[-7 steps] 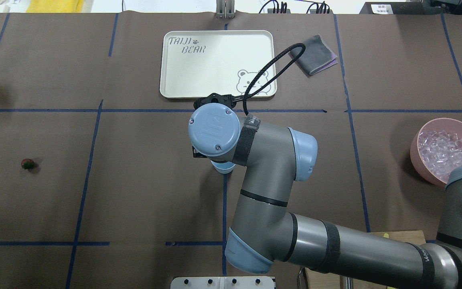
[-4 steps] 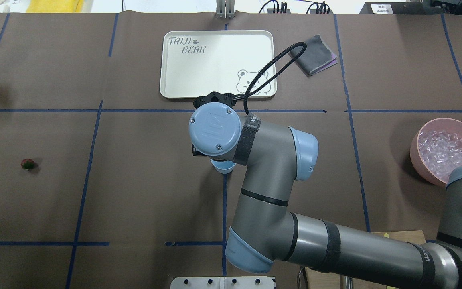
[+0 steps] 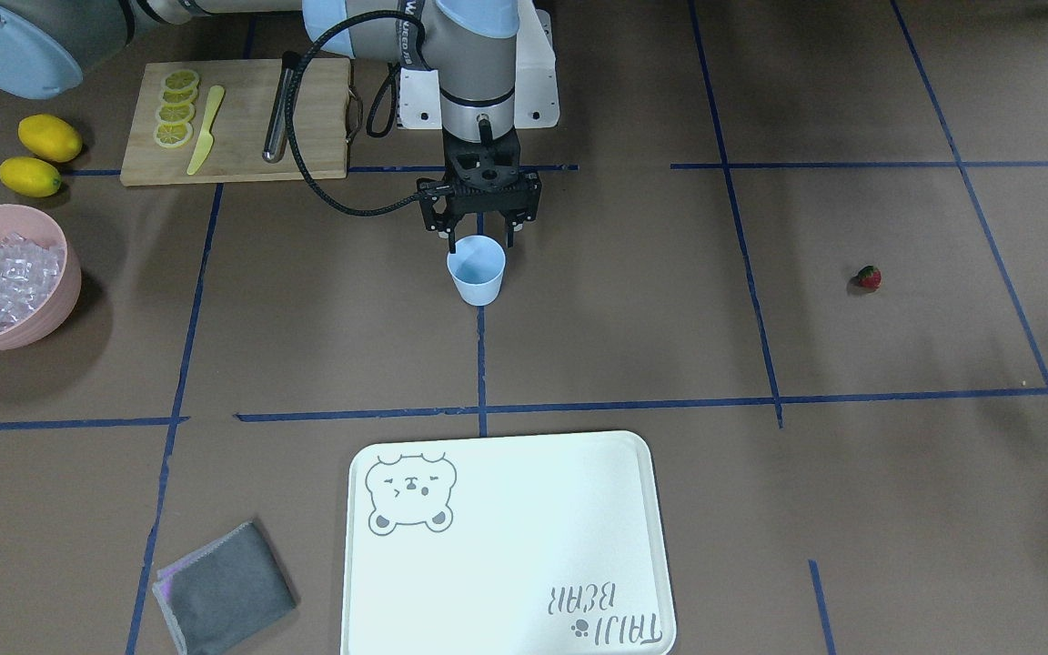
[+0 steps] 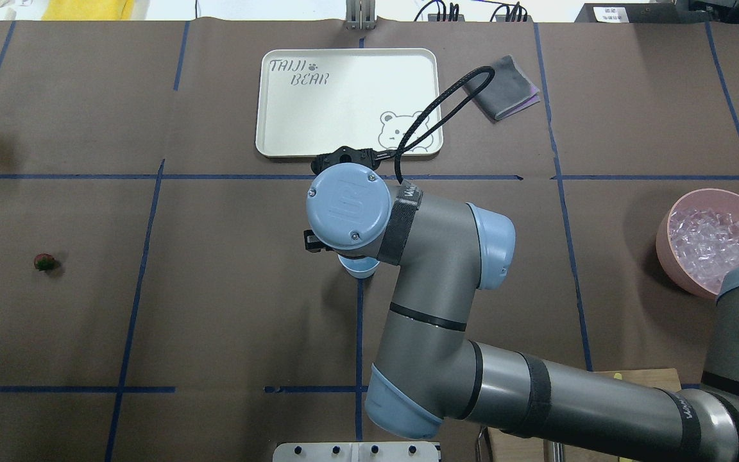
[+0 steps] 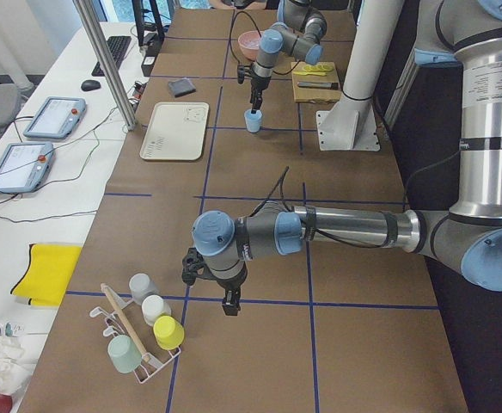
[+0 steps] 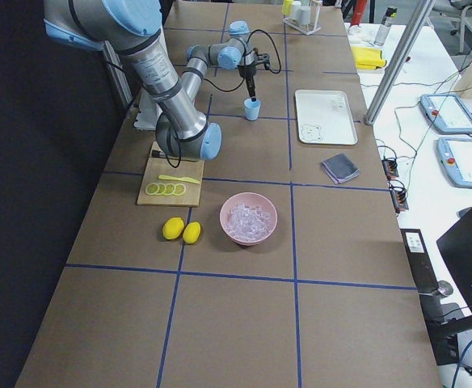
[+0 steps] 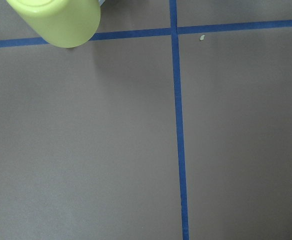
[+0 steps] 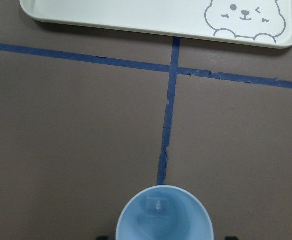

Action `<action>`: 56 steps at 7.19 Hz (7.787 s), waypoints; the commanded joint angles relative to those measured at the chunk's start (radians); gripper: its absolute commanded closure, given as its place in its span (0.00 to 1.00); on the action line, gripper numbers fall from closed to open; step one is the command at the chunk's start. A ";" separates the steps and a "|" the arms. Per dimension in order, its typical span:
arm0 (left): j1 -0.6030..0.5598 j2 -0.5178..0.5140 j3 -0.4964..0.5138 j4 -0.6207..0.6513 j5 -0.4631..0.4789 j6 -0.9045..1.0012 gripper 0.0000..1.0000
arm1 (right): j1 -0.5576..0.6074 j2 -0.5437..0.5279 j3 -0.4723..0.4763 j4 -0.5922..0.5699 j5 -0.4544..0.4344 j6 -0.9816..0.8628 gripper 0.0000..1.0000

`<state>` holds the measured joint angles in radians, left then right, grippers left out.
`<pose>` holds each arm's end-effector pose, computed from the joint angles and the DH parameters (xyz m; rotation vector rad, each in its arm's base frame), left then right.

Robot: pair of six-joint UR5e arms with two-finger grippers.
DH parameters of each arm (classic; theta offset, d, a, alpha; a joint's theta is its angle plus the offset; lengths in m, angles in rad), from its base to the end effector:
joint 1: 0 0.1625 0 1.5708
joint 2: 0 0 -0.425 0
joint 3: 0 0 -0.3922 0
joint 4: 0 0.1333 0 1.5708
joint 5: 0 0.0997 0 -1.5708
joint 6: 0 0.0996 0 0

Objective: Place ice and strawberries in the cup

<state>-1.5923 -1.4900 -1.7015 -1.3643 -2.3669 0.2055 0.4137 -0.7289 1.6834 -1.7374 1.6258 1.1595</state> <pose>-0.0717 -0.4436 0.6509 -0.0573 0.8064 0.1115 -0.5754 -0.3922 0.1250 0.2680 -0.7425 -0.0194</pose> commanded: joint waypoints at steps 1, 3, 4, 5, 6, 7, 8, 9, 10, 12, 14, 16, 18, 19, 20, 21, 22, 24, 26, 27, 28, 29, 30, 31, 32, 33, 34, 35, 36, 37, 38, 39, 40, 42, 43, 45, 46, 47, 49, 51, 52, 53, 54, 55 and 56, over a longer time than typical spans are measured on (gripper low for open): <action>0.000 0.001 0.000 0.001 0.000 0.000 0.00 | 0.054 -0.012 0.015 -0.022 0.091 -0.092 0.01; 0.000 0.001 0.005 0.001 0.000 0.000 0.00 | 0.179 -0.145 0.144 -0.022 0.207 -0.250 0.01; 0.000 0.001 0.005 0.001 0.000 0.002 0.00 | 0.253 -0.209 0.191 -0.021 0.277 -0.370 0.01; 0.000 0.001 0.005 -0.001 0.000 0.002 0.00 | 0.326 -0.277 0.220 -0.013 0.337 -0.491 0.01; 0.000 0.001 0.003 -0.001 0.000 0.000 0.00 | 0.408 -0.375 0.248 -0.007 0.388 -0.677 0.01; 0.000 0.001 0.003 -0.001 0.000 0.002 0.00 | 0.465 -0.441 0.265 -0.007 0.426 -0.777 0.01; 0.000 0.001 0.000 -0.001 0.000 0.002 0.00 | 0.518 -0.511 0.272 0.022 0.462 -0.860 0.01; 0.000 -0.001 0.002 -0.001 0.000 0.002 0.00 | 0.589 -0.609 0.271 0.092 0.529 -0.927 0.01; 0.000 -0.001 0.002 -0.001 0.000 0.002 0.00 | 0.652 -0.701 0.269 0.164 0.598 -0.973 0.01; 0.000 -0.001 0.000 -0.001 0.000 0.002 0.00 | 0.706 -0.803 0.268 0.197 0.628 -1.021 0.01; 0.000 -0.001 0.000 -0.001 0.000 0.002 0.00 | 0.726 -0.912 0.265 0.252 0.628 -1.049 0.00; 0.002 -0.001 0.000 -0.001 -0.002 0.002 0.00 | 0.760 -0.975 0.259 0.309 0.646 -1.048 0.01; 0.002 -0.001 -0.003 -0.001 -0.002 0.002 0.00 | 0.760 -1.005 0.182 0.402 0.655 -1.041 0.02; 0.002 -0.003 -0.001 -0.001 -0.002 0.002 0.00 | 0.758 -0.995 0.139 0.447 0.655 -1.038 0.02; 0.002 -0.003 -0.001 -0.001 -0.002 0.002 0.00 | 0.758 -0.988 0.125 0.450 0.655 -1.016 0.04; 0.002 -0.003 -0.004 -0.001 -0.002 0.002 0.00 | 0.757 -0.982 0.134 0.473 0.672 -0.926 0.04; 0.002 -0.003 -0.006 -0.001 -0.002 0.002 0.00 | 0.757 -0.988 0.096 0.558 0.695 -0.884 0.05; 0.002 -0.003 -0.007 -0.001 -0.002 0.002 0.00 | 0.740 -0.988 0.085 0.598 0.698 -0.830 0.08; 0.002 -0.003 -0.007 -0.001 -0.002 0.002 0.00 | 0.731 -1.000 0.091 0.598 0.726 -0.830 0.12; 0.002 -0.003 -0.007 -0.001 -0.002 0.002 0.00 | 0.731 -1.004 0.090 0.598 0.743 -0.831 0.14; 0.002 -0.003 -0.004 -0.001 -0.002 0.002 0.00 | 0.731 -1.014 0.090 0.598 0.743 -0.833 0.18; 0.002 -0.003 -0.006 -0.001 -0.002 0.002 0.00 | 0.731 -1.024 0.088 0.599 0.743 -0.834 0.21; 0.002 -0.003 -0.004 -0.001 -0.002 0.002 0.00 | 0.731 -1.027 0.088 0.599 0.743 -0.834 0.22; 0.002 -0.003 -0.007 -0.001 -0.002 0.002 0.00 | 0.731 -1.029 0.087 0.598 0.741 -0.834 0.24; 0.002 -0.003 -0.006 -0.001 -0.002 0.002 0.00 | 0.731 -1.035 0.087 0.599 0.741 -0.836 0.26; 0.002 -0.003 -0.004 -0.001 -0.002 0.002 0.00 | 0.731 -1.035 0.087 0.598 0.738 -0.836 0.28; 0.002 -0.003 -0.004 -0.001 -0.002 0.002 0.00 | 0.731 -1.034 0.085 0.598 0.734 -0.836 0.31; 0.002 -0.003 -0.007 -0.001 -0.002 0.002 0.00 | 0.731 -1.034 0.085 0.598 0.732 -0.836 0.31; 0.002 -0.003 -0.007 -0.001 -0.002 0.002 0.00 | 0.729 -1.034 0.085 0.598 0.730 -0.836 0.31; 0.002 -0.003 -0.007 -0.001 -0.002 0.002 0.00 | 0.728 -1.034 0.085 0.598 0.730 -0.836 0.32; 0.002 -0.003 -0.007 -0.001 -0.002 0.002 0.00 | 0.722 -1.031 0.085 0.598 0.730 -0.836 0.33; 0.002 -0.003 -0.007 -0.001 -0.002 0.002 0.00 | 0.720 -1.029 0.085 0.598 0.729 -0.836 0.34; 0.002 -0.003 -0.007 -0.001 -0.002 0.002 0.00 | 0.717 -1.029 0.085 0.598 0.729 -0.836 0.35; 0.002 -0.003 -0.007 -0.001 -0.002 0.002 0.00 | 0.715 -1.028 0.085 0.598 0.729 -0.836 0.39; 0.002 -0.003 -0.007 -0.001 -0.002 0.002 0.00 | 0.714 -1.029 0.085 0.598 0.729 -0.837 0.51; 0.002 -0.003 -0.007 -0.001 -0.002 0.002 0.00 | 0.714 -1.031 0.085 0.596 0.729 -0.846 0.77; 0.002 -0.003 -0.007 -0.001 -0.002 0.002 0.00 | 0.715 -1.034 0.085 0.596 0.729 -0.850 0.91; 0.002 -0.003 -0.007 0.001 0.000 0.002 0.00 | 0.718 -1.037 0.091 0.596 0.730 -0.851 0.96; 0.002 -0.001 -0.007 0.001 0.000 0.002 0.00 | 0.744 -1.044 0.157 0.596 0.730 -0.854 0.96; 0.002 -0.001 -0.009 0.001 -0.002 0.002 0.00 | 0.793 -1.040 0.241 0.592 0.721 -0.860 0.96; 0.002 -0.001 -0.009 0.001 -0.002 0.002 0.00 | 0.800 -1.037 0.274 0.582 0.723 -0.860 0.98; 0.002 0.001 -0.009 0.001 -0.002 0.002 0.00 | 0.801 -1.031 0.291 0.581 0.723 -0.845 1.00; 0.002 0.001 -0.009 0.001 -0.002 0.002 0.00 | 0.788 -0.990 0.298 0.540 0.718 -0.842 1.00; 0.002 0.001 -0.009 0.001 -0.002 0.002 0.00 | 0.746 -0.909 0.312 0.441 0.682 -0.807 1.00; 0.002 0.001 -0.009 0.001 -0.002 0.002 0.00 | 0.678 -0.814 0.315 0.388 0.659 -0.691 1.00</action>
<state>-1.5908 -1.4896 -1.7104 -1.3637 -2.3685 0.2071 1.1563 -1.6428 1.9902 -1.2751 2.3133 0.3710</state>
